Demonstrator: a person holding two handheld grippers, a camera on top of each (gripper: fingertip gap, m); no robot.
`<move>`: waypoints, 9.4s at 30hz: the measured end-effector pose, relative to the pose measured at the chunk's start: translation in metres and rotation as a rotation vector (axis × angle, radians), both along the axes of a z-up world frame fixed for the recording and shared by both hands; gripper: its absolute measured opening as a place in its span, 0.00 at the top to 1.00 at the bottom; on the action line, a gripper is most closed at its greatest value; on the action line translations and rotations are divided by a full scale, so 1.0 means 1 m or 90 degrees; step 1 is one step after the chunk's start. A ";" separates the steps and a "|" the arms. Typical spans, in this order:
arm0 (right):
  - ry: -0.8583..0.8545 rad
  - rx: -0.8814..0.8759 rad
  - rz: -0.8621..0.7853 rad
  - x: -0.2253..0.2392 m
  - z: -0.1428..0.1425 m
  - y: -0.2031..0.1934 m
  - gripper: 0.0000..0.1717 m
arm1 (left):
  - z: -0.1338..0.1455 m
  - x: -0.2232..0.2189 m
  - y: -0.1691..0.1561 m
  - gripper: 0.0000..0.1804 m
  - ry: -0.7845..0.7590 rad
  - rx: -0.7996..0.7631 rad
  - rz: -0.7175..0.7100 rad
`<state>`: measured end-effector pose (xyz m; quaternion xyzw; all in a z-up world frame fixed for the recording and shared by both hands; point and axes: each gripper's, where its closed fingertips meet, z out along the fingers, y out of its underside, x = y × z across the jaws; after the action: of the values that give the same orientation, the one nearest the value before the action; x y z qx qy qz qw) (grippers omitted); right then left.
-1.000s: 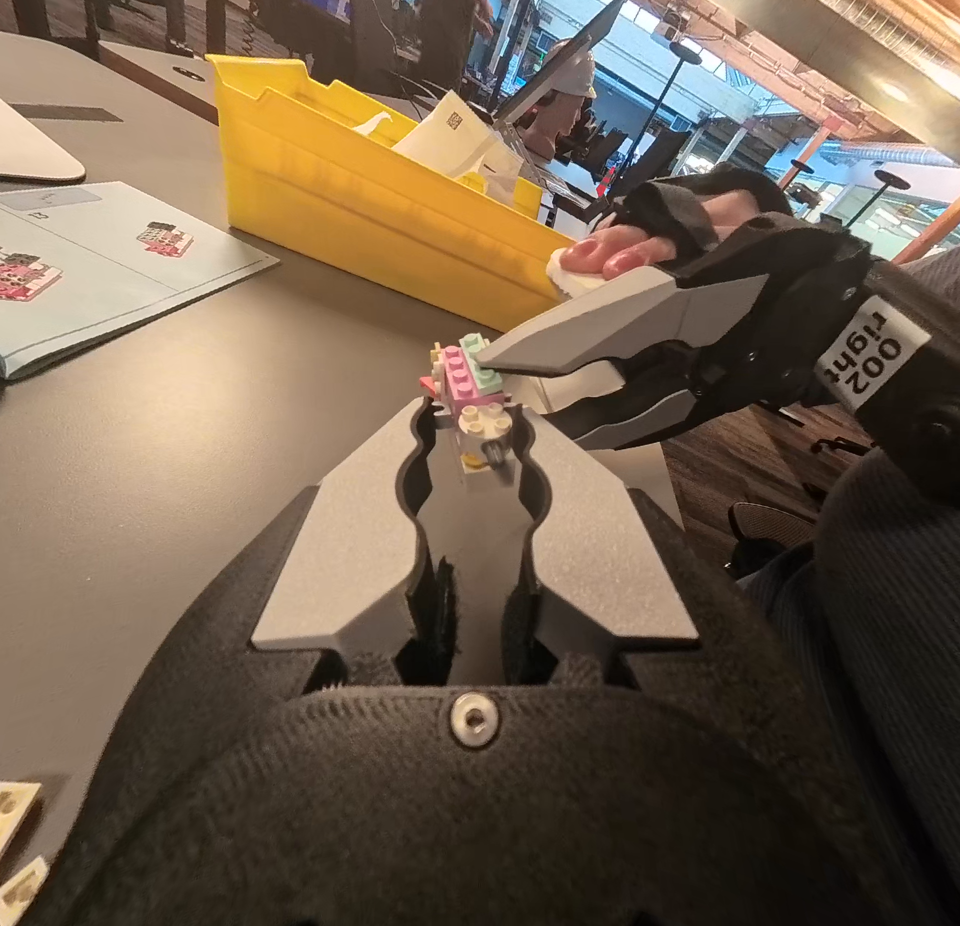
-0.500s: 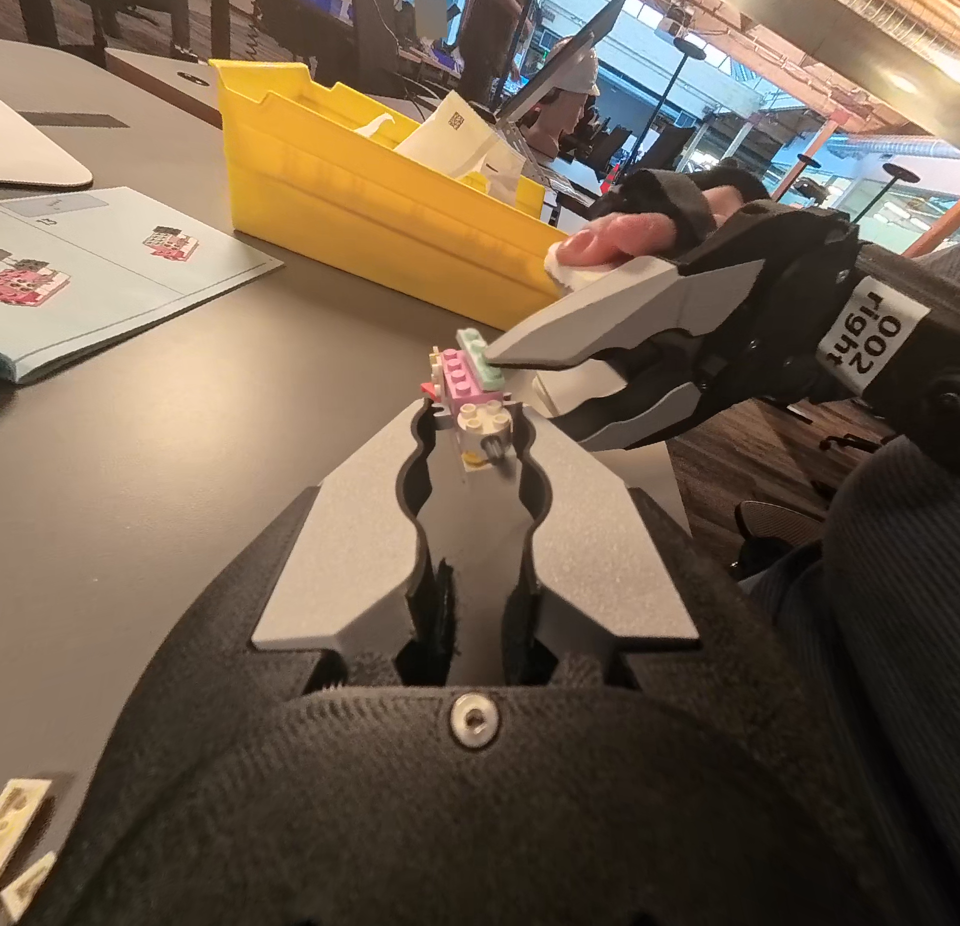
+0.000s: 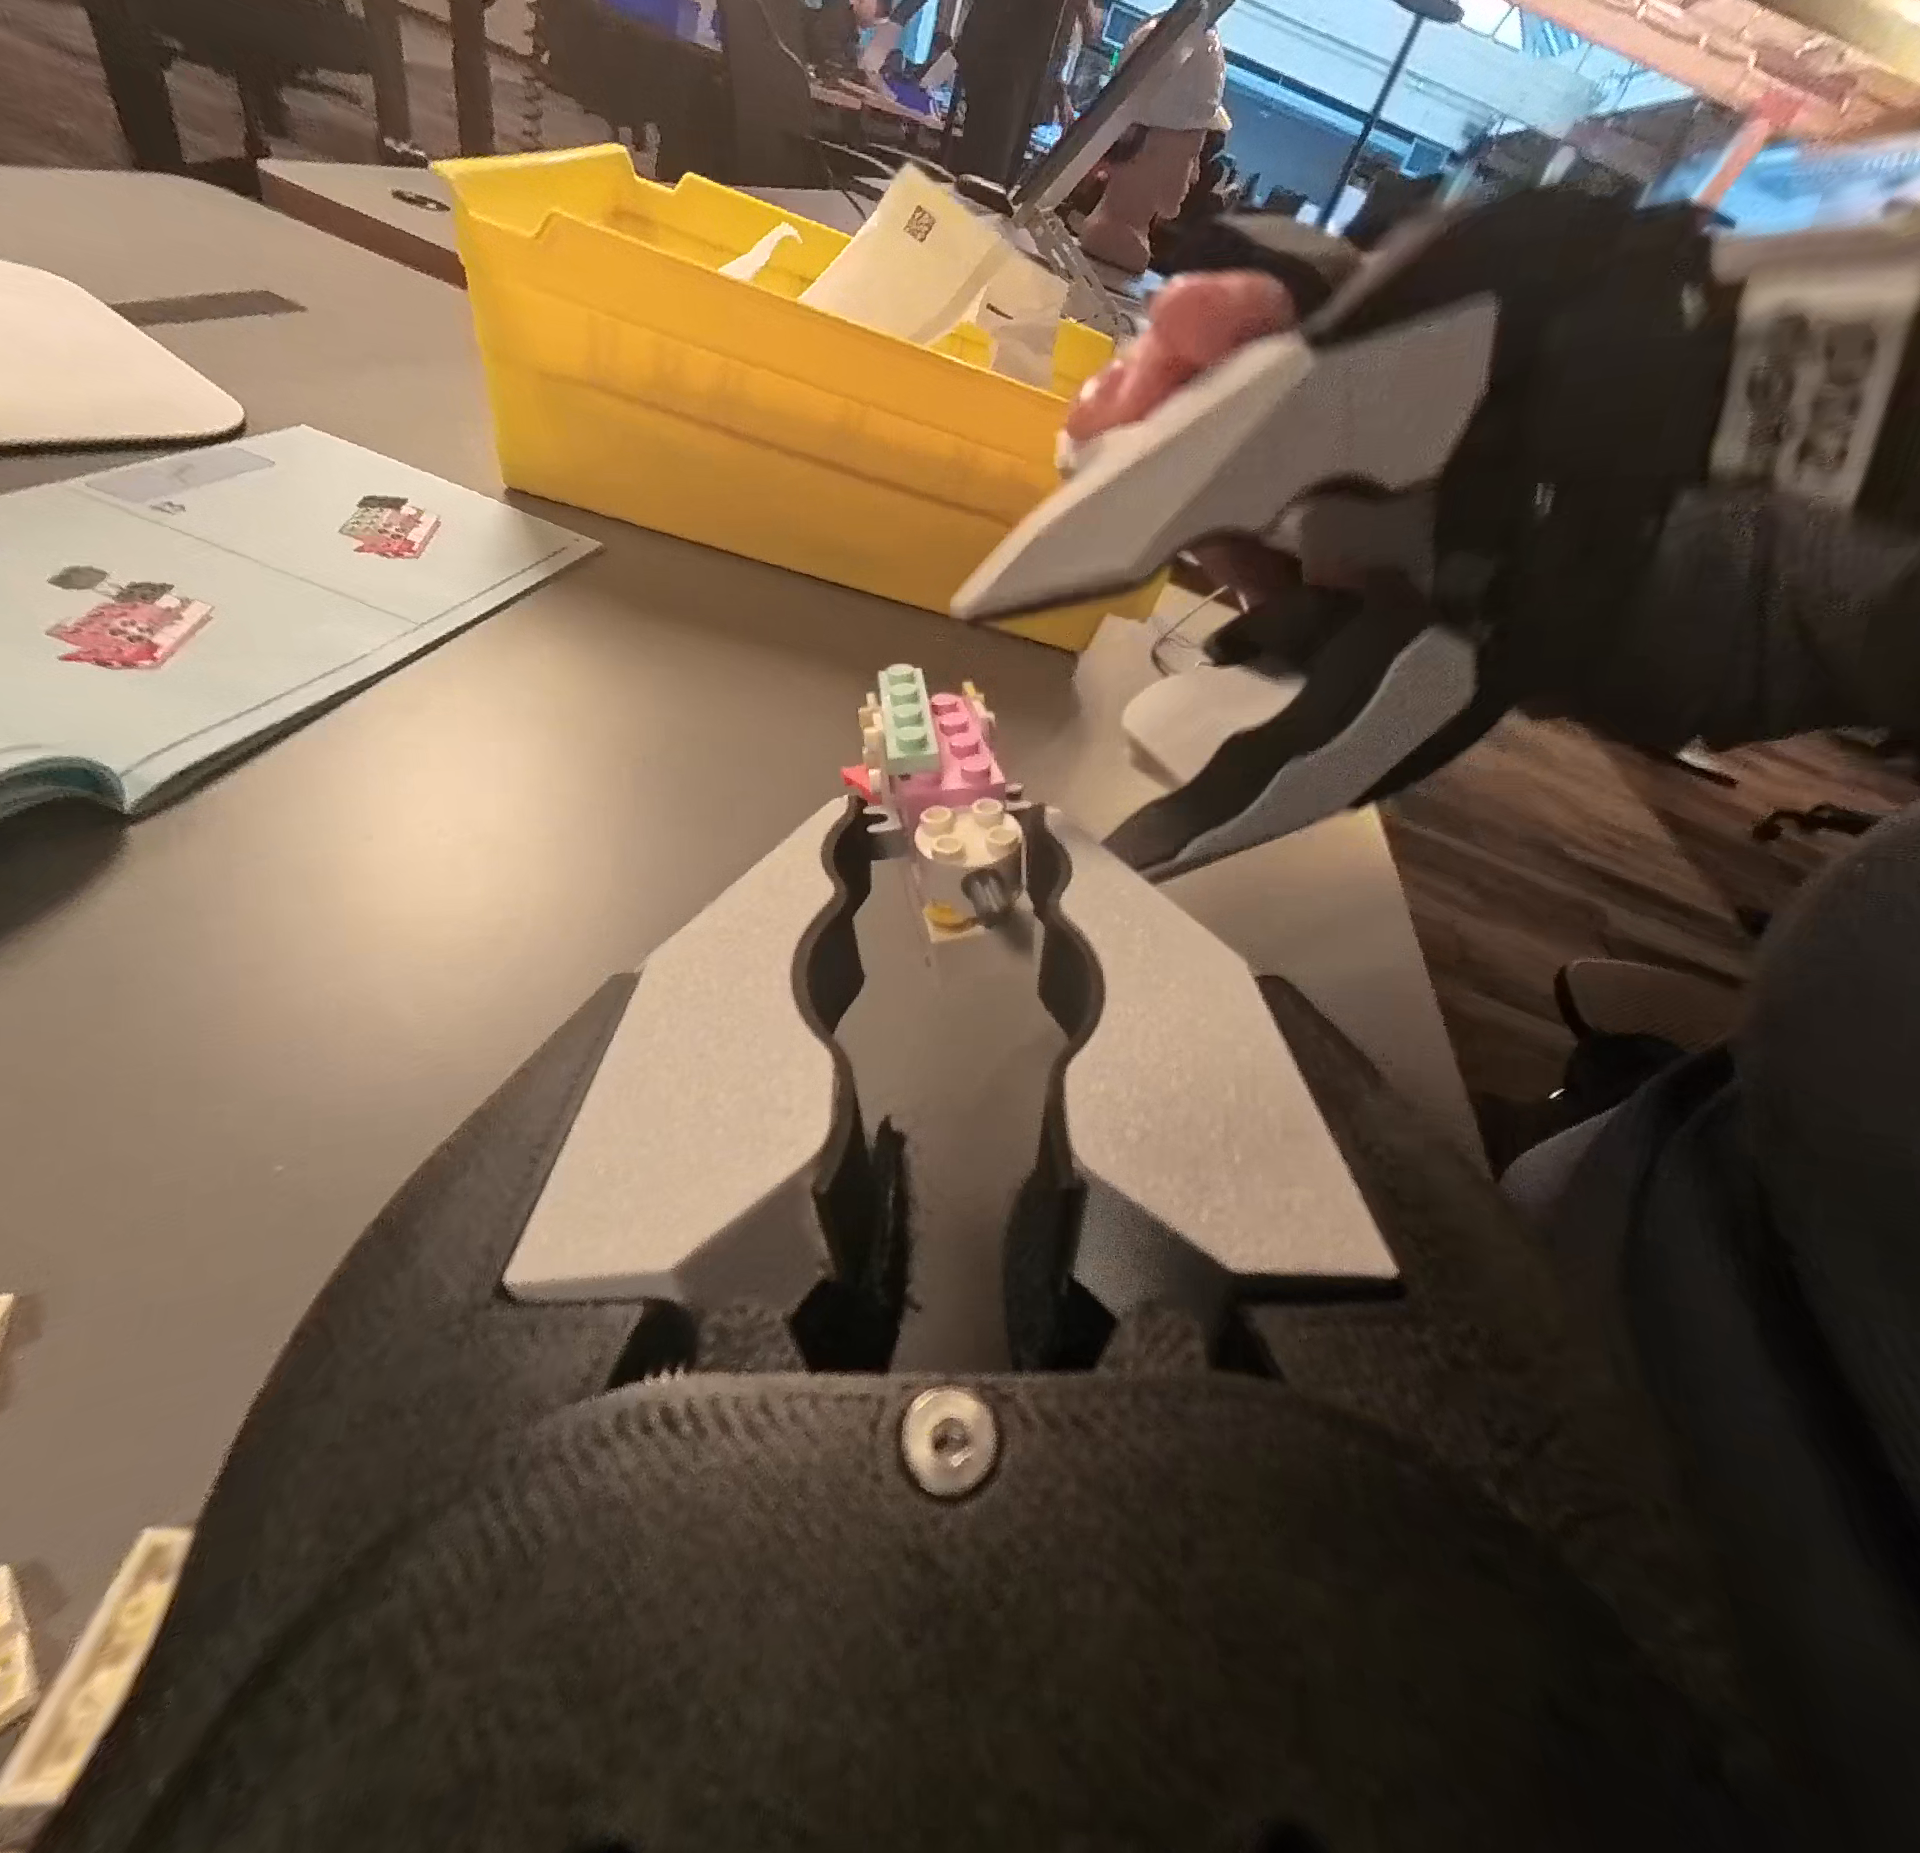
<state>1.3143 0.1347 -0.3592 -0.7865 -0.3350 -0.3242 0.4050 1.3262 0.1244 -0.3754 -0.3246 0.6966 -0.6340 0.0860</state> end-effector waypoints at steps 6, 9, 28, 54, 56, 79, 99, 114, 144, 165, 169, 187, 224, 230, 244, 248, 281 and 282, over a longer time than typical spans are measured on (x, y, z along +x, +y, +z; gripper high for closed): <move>0.442 0.049 0.014 0.001 0.033 -0.017 0.84 | 0.018 -0.021 -0.012 0.84 -0.114 0.004 -0.081; 0.575 0.014 0.033 -0.004 0.032 -0.024 0.85 | 0.025 -0.034 -0.021 0.84 -0.146 -0.010 -0.128; 0.731 -0.034 0.125 -0.025 0.034 -0.030 0.98 | 0.026 -0.047 -0.030 0.84 -0.157 -0.015 -0.177; 0.709 -0.053 0.172 -0.036 0.044 -0.034 0.97 | 0.024 -0.048 -0.032 0.84 -0.152 -0.009 -0.184; 0.656 -0.037 0.157 -0.035 0.043 -0.031 0.91 | 0.023 -0.045 -0.030 0.84 -0.145 -0.008 -0.172; -0.186 -0.035 0.027 -0.020 0.006 -0.007 0.80 | 0.017 -0.024 -0.018 0.84 -0.063 -0.033 -0.103; -0.192 -0.042 -0.004 -0.013 -0.001 -0.007 0.80 | 0.010 -0.016 -0.018 0.84 0.012 -0.068 -0.075; -0.197 -0.011 -0.032 0.002 0.004 -0.009 0.80 | 0.013 -0.010 -0.012 0.89 0.031 -0.105 -0.054; -0.277 -0.066 -0.156 0.025 -0.006 -0.002 0.79 | 0.004 0.006 -0.004 0.91 -0.012 -0.011 0.064; -0.282 -0.033 -0.129 0.028 -0.003 0.000 0.80 | 0.005 0.007 -0.002 0.91 -0.020 -0.012 0.078; -0.248 -0.021 -0.125 0.026 -0.003 0.000 0.80 | 0.005 0.006 -0.003 0.91 -0.016 -0.019 0.070; -0.270 -0.035 -0.116 0.033 -0.002 -0.004 0.79 | 0.009 0.002 -0.006 0.91 -0.004 -0.054 0.045; 0.052 0.088 0.149 -0.047 0.045 -0.022 0.57 | 0.049 -0.055 -0.019 0.91 -0.106 -0.140 -0.229; 0.043 0.049 0.206 -0.066 0.043 -0.030 0.57 | 0.055 -0.076 -0.027 0.91 -0.094 -0.173 -0.319; -0.067 0.030 0.229 -0.075 0.035 -0.030 0.70 | 0.053 -0.088 -0.032 0.91 -0.032 -0.207 -0.383; -0.139 0.020 0.209 -0.069 0.035 -0.029 0.75 | 0.051 -0.087 -0.033 0.91 -0.004 -0.216 -0.390; 0.056 -0.064 0.083 -0.022 -0.009 -0.037 0.77 | 0.010 -0.039 -0.036 0.73 -0.490 0.353 -0.004; 0.058 -0.070 0.081 -0.022 -0.010 -0.037 0.77 | 0.009 -0.037 -0.035 0.76 -0.490 0.365 0.001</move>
<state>1.2926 0.0973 -0.3696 -0.7987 -0.3830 -0.2423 0.3957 1.2892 0.0890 -0.3664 -0.0300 0.7606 -0.4904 0.4243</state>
